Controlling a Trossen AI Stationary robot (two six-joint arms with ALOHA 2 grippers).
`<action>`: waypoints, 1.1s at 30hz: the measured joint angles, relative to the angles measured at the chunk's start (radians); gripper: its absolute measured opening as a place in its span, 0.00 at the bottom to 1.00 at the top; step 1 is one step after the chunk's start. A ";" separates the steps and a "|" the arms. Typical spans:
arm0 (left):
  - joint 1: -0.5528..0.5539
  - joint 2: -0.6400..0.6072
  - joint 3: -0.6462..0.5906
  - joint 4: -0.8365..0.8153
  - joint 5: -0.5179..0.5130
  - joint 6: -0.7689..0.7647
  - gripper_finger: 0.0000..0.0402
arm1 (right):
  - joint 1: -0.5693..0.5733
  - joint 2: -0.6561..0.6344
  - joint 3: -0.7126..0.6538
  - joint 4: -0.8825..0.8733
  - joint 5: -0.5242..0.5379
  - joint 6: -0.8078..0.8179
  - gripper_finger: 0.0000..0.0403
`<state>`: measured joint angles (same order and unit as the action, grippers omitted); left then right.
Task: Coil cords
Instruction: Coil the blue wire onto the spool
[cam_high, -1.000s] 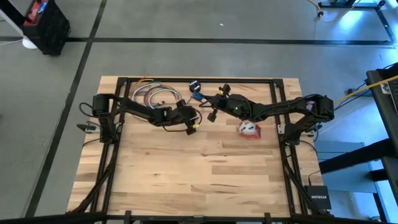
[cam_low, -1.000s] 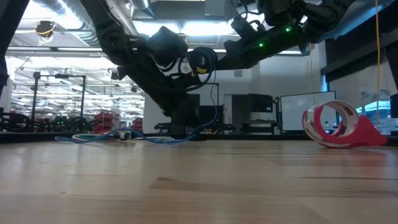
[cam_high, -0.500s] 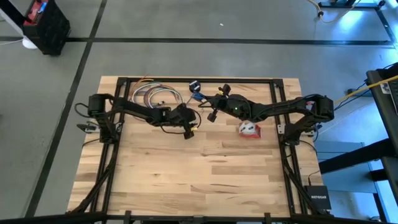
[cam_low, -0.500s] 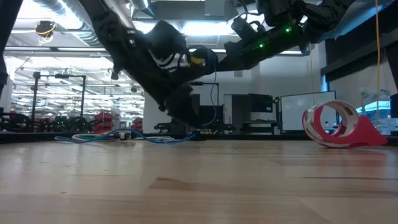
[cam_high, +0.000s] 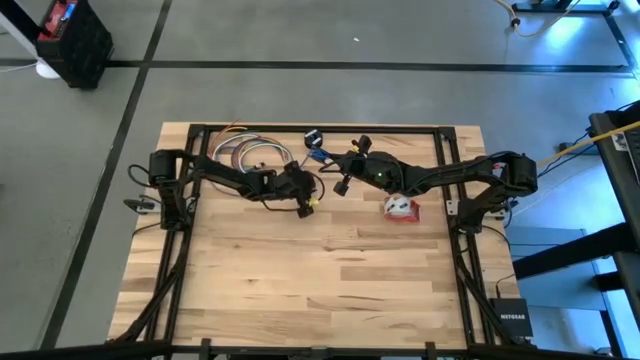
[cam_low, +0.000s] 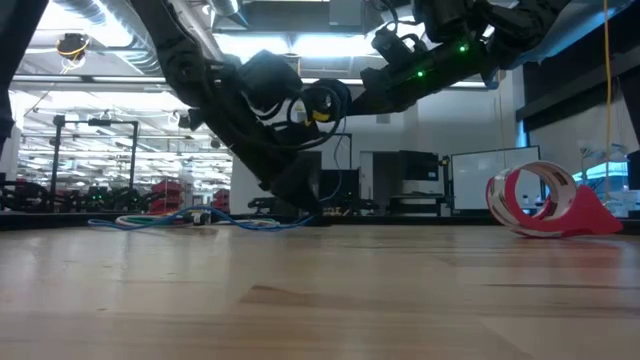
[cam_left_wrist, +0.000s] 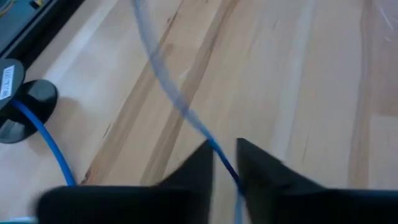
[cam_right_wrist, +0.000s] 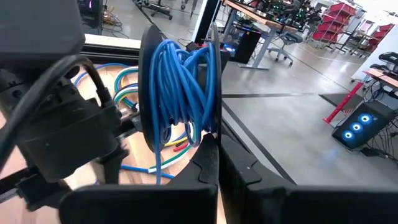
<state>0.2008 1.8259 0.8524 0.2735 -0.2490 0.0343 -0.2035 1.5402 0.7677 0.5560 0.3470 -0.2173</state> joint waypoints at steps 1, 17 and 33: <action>0.000 0.000 0.000 -0.003 0.000 0.010 0.11 | 0.000 0.000 0.000 0.000 0.000 0.000 0.00; 0.123 -0.346 -0.029 -0.377 -0.256 0.078 0.01 | 0.002 -0.044 0.000 -0.076 -0.094 0.002 0.00; 0.142 -0.672 -0.028 -0.262 -0.081 -0.019 0.00 | 0.000 0.112 0.081 -0.085 -0.048 0.019 0.00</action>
<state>0.3433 1.1540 0.8242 0.0111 -0.3305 0.0157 -0.2035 1.6518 0.8483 0.4706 0.2994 -0.1980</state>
